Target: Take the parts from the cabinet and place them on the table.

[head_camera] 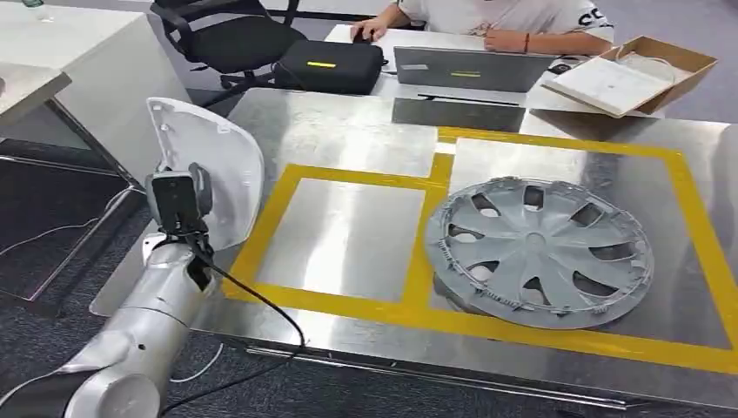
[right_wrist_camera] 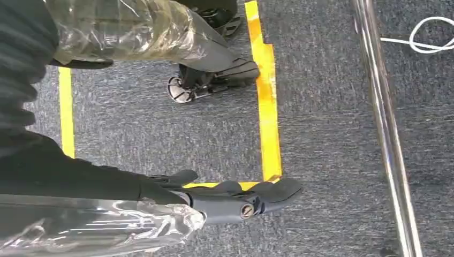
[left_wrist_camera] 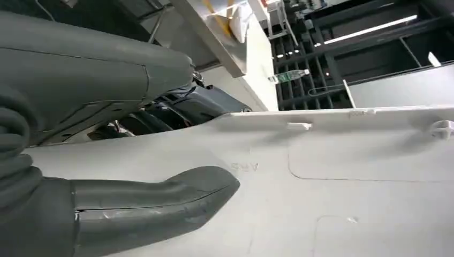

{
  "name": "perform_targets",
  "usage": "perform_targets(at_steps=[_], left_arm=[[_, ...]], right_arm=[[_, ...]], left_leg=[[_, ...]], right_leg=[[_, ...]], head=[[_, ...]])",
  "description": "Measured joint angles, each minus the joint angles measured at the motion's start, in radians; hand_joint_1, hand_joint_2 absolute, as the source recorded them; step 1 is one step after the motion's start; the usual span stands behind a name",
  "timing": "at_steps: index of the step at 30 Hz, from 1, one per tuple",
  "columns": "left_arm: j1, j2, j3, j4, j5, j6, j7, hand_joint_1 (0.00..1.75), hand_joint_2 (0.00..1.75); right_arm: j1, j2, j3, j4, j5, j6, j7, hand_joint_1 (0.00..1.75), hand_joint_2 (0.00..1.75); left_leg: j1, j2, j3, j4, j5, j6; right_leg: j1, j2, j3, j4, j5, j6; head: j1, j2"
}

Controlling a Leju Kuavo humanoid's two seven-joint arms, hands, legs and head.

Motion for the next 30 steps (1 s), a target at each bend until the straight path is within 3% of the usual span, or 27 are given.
perform_targets(at_steps=[18,24,30], left_arm=[[-0.005,-0.003,-0.015,0.023,-0.001,-0.025,0.0,1.75,1.75],[-0.008,-0.022,-0.031,0.044,-0.015,-0.052,0.0,1.75,1.75],[-0.01,-0.044,-0.075,0.087,-0.073,-0.031,0.001,1.75,1.75]], right_arm=[[0.0,-0.001,0.0,0.0,-0.003,0.0,0.0,0.0,1.75],[0.0,-0.004,0.0,0.0,-0.01,0.0,0.005,0.0,1.75],[0.0,-0.005,0.0,0.0,-0.016,-0.001,0.006,0.0,1.75]], left_leg=[[0.0,0.0,0.0,0.0,0.0,0.0],[0.0,0.0,0.0,0.0,0.0,0.0],[-0.001,0.0,0.0,0.0,0.0,0.0]], right_leg=[[0.0,0.0,0.0,0.0,0.0,0.0],[0.0,0.0,0.0,0.0,0.0,0.0],[-0.001,-0.001,0.0,0.0,0.0,0.0]], head=[[0.0,0.0],[0.0,0.0],[0.0,0.0]])
